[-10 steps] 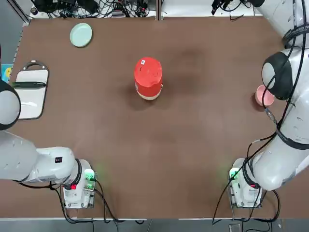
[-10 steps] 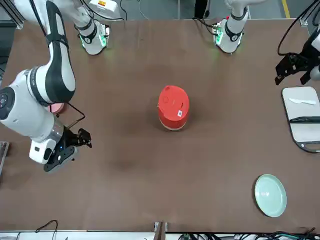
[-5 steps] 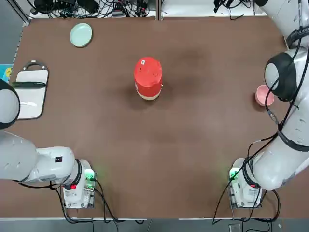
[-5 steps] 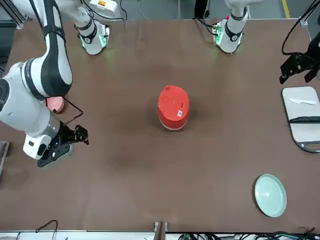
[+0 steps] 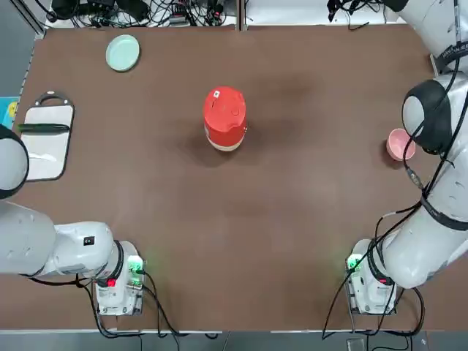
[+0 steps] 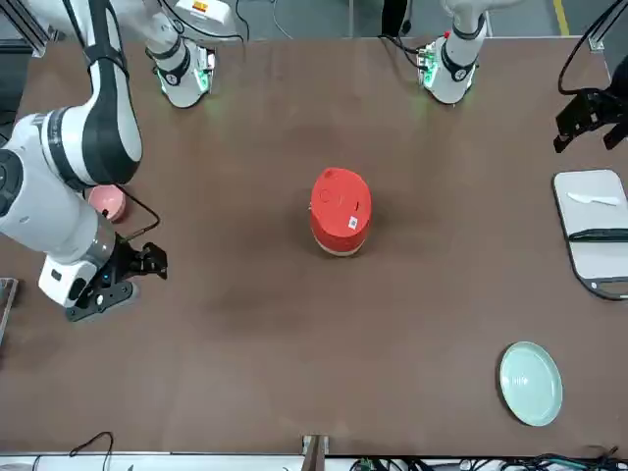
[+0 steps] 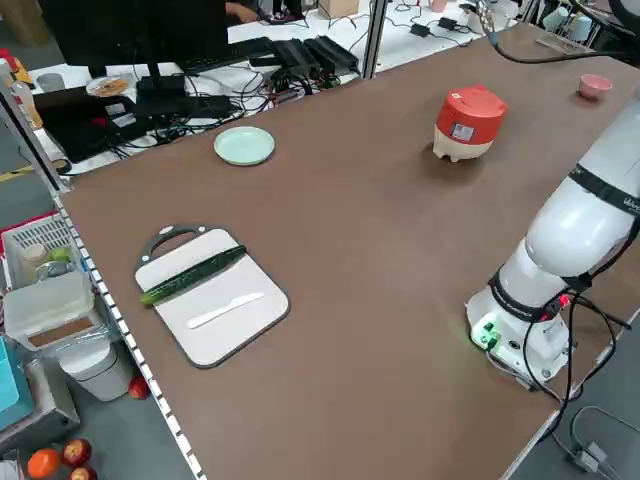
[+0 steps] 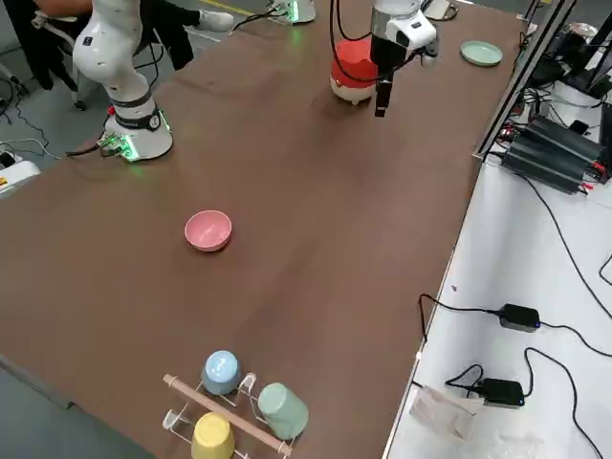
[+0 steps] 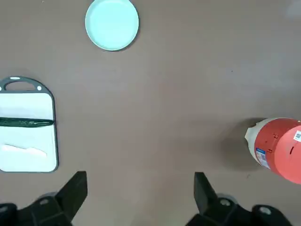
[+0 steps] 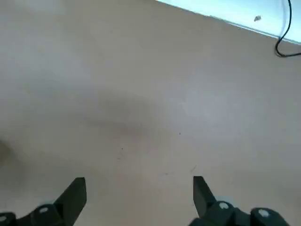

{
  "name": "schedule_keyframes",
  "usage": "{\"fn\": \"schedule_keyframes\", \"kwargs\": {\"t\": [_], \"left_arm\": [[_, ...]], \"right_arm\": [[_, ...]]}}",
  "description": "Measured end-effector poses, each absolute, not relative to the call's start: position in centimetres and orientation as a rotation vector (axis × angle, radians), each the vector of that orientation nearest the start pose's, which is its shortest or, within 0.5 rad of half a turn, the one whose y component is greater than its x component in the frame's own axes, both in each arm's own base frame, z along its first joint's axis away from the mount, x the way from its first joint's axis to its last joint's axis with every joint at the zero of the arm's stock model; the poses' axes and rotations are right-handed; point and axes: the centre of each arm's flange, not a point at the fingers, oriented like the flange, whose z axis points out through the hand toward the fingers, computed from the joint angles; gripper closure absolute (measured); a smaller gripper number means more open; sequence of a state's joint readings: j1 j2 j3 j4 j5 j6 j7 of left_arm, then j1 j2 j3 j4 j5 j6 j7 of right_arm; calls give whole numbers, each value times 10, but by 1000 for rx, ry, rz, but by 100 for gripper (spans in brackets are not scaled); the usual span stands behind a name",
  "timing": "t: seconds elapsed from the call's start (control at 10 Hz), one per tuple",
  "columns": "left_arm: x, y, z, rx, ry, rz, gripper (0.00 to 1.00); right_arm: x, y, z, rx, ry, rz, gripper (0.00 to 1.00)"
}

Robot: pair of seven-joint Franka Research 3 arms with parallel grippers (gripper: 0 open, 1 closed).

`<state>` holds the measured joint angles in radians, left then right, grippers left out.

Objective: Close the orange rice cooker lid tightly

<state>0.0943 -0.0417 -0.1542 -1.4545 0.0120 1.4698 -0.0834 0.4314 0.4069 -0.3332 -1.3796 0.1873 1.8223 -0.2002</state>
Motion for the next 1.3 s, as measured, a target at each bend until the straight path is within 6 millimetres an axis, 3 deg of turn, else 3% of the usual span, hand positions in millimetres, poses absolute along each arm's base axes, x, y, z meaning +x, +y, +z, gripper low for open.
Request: {"fn": "schedule_keyframes", "kwargs": {"t": [0.3,0.6,1.1,1.3], "left_arm": [[528,-32,692,-3126,-40,-88,0],[529,-29,692,-3126,-51,-88,0],[528,-1,690,-3149,-135,-59,0],[529,1,687,-3150,-140,-47,0]], "right_arm": [[657,118,509,-3065,-384,49,0],[634,118,563,-3047,-409,110,0],[617,116,594,-3052,-435,164,0],[610,114,608,-3048,-440,156,0]]}}
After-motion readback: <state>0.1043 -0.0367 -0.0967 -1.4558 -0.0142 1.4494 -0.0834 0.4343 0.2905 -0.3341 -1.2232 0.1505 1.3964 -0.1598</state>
